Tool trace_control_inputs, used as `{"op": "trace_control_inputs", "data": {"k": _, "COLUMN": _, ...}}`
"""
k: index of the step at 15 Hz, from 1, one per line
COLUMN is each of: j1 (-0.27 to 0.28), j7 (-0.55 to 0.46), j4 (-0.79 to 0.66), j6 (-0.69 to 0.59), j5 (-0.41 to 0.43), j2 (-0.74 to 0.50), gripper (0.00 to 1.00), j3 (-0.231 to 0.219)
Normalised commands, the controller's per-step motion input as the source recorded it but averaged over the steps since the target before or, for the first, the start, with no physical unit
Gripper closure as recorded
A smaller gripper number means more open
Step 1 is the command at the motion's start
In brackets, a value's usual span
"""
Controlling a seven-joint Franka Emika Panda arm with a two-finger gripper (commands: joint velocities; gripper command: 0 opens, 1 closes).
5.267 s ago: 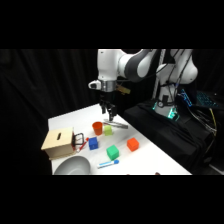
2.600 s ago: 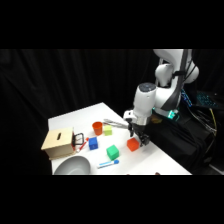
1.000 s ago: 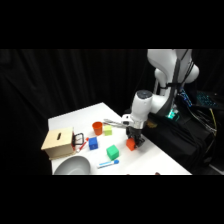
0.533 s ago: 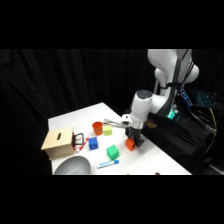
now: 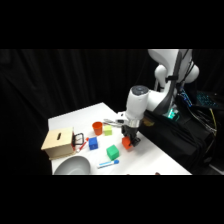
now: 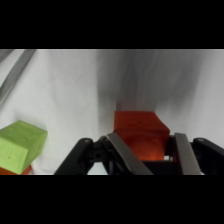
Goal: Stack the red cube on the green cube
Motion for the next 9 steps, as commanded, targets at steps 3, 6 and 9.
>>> {"op": "trace_control_inputs", "data": {"k": 3, "j1": -0.175, "j7": -0.2, "j4": 0.21, "j6": -0.45, "j5": 0.022, "j2": -0.23, "gripper": 0.75, "j3": 0.113}}
{"op": "trace_control_inputs", "data": {"k": 6, "j1": -0.235, "j7": -0.23, "j4": 0.27, "j6": -0.38, "j5": 0.032, "j2": -0.12, "gripper": 0.75, "j3": 0.148}}
{"op": "trace_control_inputs", "data": {"k": 9, "j1": -0.23, "j7": -0.27, "j4": 0.31, "j6": -0.31, "j5": 0.091, "j2": -0.01, "gripper": 0.75, "j3": 0.16}}
